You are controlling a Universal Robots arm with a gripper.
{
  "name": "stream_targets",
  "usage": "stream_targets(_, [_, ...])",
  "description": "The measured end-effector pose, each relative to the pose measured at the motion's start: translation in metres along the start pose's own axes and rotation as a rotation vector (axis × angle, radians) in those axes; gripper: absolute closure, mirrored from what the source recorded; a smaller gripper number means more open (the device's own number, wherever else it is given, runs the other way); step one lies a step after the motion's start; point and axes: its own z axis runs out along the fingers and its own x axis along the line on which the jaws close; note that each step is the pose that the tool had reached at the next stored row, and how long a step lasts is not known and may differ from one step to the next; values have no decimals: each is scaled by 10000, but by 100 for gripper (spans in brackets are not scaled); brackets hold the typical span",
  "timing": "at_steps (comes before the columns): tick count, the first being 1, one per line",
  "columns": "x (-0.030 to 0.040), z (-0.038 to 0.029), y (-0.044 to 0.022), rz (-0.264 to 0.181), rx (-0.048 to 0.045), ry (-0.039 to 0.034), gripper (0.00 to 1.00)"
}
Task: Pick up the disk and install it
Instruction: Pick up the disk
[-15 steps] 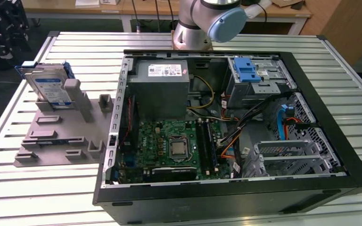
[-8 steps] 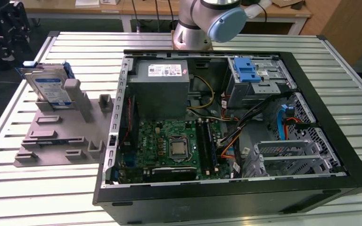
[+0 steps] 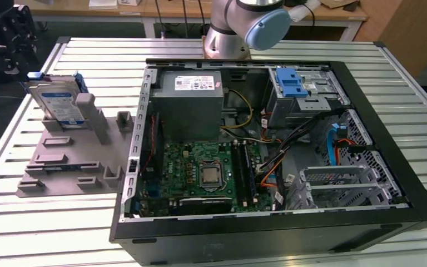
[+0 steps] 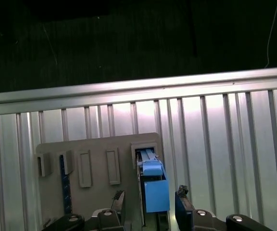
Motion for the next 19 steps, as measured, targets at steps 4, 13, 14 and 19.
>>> stream_targets(4, [1, 19, 5, -43, 25, -4, 47])
stream_targets(13, [-29, 90, 13, -97, 25, -1, 47])
stream_targets(14, [-33, 98, 14, -97, 27, -1, 47])
stream_targets(19, [-46, 145, 20, -97, 37, -3, 47])
